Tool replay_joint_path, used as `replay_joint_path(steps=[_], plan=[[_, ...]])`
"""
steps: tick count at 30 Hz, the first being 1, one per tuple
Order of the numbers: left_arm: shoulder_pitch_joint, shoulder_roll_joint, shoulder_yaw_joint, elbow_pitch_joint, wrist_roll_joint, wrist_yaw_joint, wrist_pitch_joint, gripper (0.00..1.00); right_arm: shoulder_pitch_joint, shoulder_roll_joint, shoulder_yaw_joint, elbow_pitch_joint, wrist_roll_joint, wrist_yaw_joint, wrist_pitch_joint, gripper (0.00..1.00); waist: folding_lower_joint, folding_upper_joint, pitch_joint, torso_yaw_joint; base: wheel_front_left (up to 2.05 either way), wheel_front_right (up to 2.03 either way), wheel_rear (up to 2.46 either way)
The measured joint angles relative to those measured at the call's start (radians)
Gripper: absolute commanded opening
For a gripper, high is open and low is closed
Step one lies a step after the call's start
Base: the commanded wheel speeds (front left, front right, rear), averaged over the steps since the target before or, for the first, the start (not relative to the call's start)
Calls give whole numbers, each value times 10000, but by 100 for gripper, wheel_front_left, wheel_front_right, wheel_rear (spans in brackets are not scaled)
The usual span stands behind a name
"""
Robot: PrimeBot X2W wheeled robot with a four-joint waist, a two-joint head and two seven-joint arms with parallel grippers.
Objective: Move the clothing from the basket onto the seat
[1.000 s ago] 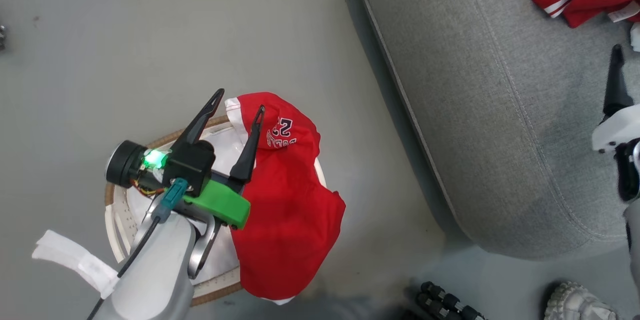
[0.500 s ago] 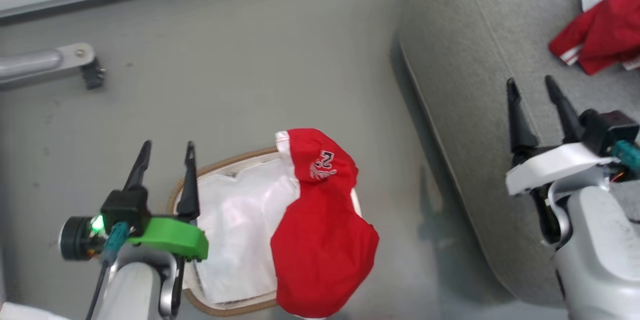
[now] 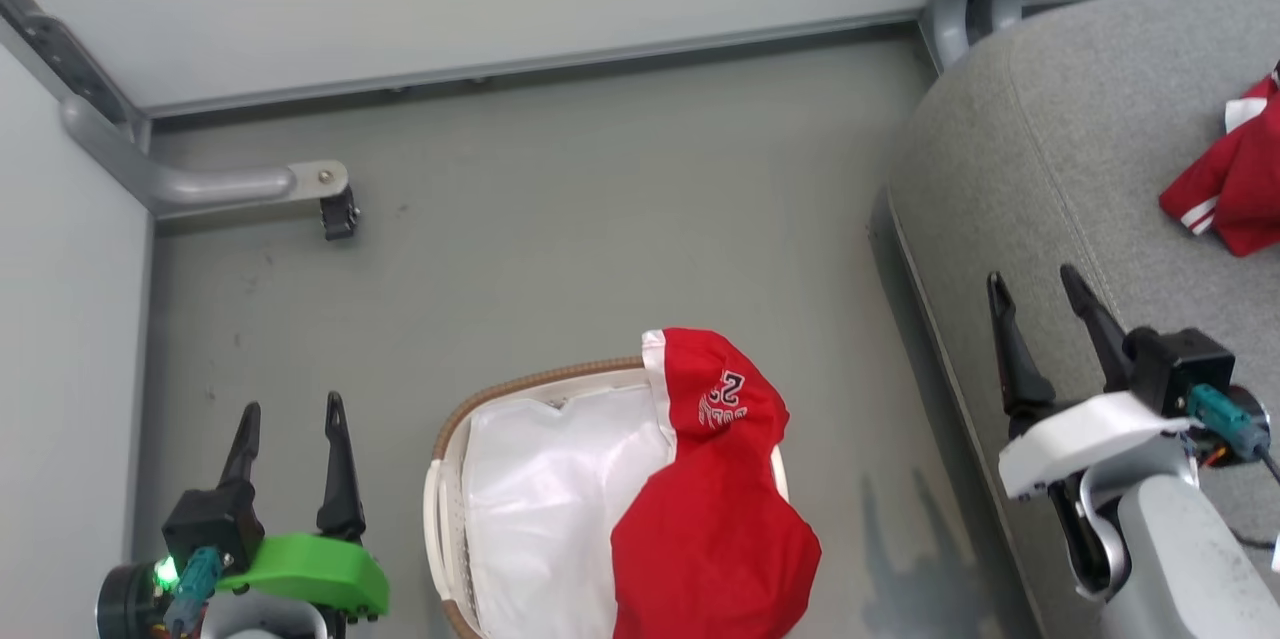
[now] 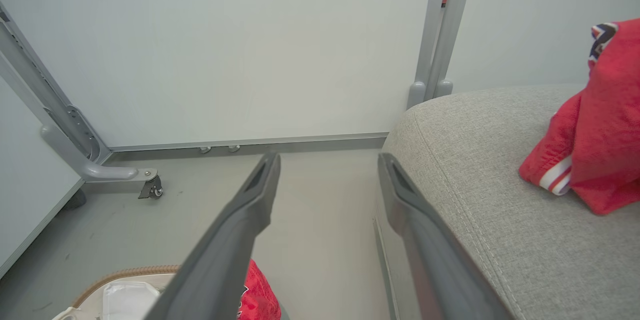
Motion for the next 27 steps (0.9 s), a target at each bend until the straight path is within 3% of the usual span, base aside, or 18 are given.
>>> replay_joint_path(steps=[9,15,22,27], plan=[[470,-21,-274,351,-451,-148,0,100,673,58,0,253,4,0,0,100,0,0,-805,171,0,0,0],[444,-23,-717,696,-516,-253,-2,100,569,46,52,161,27,0,0,100,-1,0,-714,131,0,0,0],[-1052,-27,-2224,1981,-978,-462,-4,100,-339,31,140,-69,-113,0,2,100,0,0,180,35,0,0,0],[-2507,-48,-3779,3906,-2017,-587,0,100,-1156,46,376,-355,-96,0,0,100,0,0,1218,-197,0,0,0]])
